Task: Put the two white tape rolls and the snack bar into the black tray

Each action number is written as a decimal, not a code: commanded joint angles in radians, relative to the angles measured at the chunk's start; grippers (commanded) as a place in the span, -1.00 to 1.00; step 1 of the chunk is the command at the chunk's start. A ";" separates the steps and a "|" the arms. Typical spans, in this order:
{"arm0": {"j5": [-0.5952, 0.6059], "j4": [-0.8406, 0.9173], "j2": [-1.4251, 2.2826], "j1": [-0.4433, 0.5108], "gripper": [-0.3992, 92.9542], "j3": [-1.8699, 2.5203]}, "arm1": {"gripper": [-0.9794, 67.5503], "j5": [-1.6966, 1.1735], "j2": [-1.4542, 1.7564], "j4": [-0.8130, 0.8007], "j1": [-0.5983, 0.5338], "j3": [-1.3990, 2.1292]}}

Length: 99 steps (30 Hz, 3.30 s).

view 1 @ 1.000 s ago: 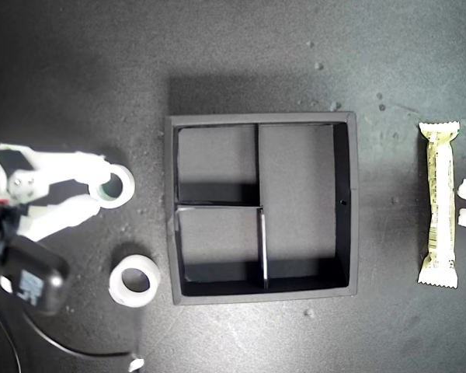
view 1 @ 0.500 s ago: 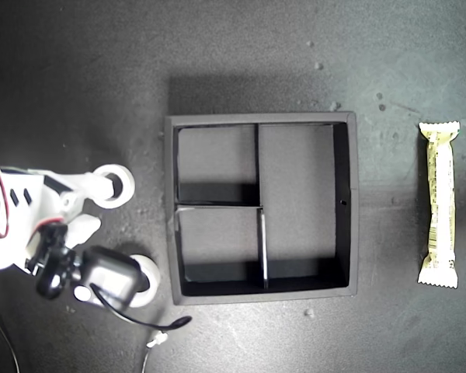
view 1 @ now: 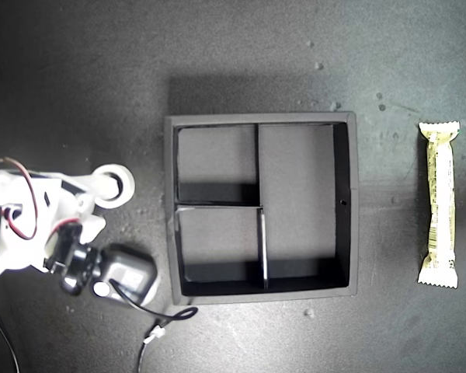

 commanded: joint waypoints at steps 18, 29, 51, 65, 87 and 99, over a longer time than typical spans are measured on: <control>-0.034 -0.057 -0.092 -0.114 -0.99 -0.018 | -0.47 -0.307 -0.784 0.109 -0.006 -0.664; -0.005 -0.081 -0.005 -0.097 -0.99 0.014 | -0.38 -0.561 -0.950 0.334 -0.212 -0.657; 0.023 -0.084 0.110 -0.071 -0.99 0.028 | -0.22 -0.500 -1.335 0.465 -0.091 -0.788; 0.025 -0.084 0.123 -0.058 -0.99 0.029 | -0.43 0.348 -1.308 0.571 0.038 -0.838; 0.110 -0.026 0.164 -0.080 -0.99 -0.061 | -0.18 -0.712 -1.315 0.299 0.029 -0.479; 0.117 -0.011 0.089 -0.077 -0.99 -0.127 | -0.77 -0.750 -1.315 0.060 0.078 -0.350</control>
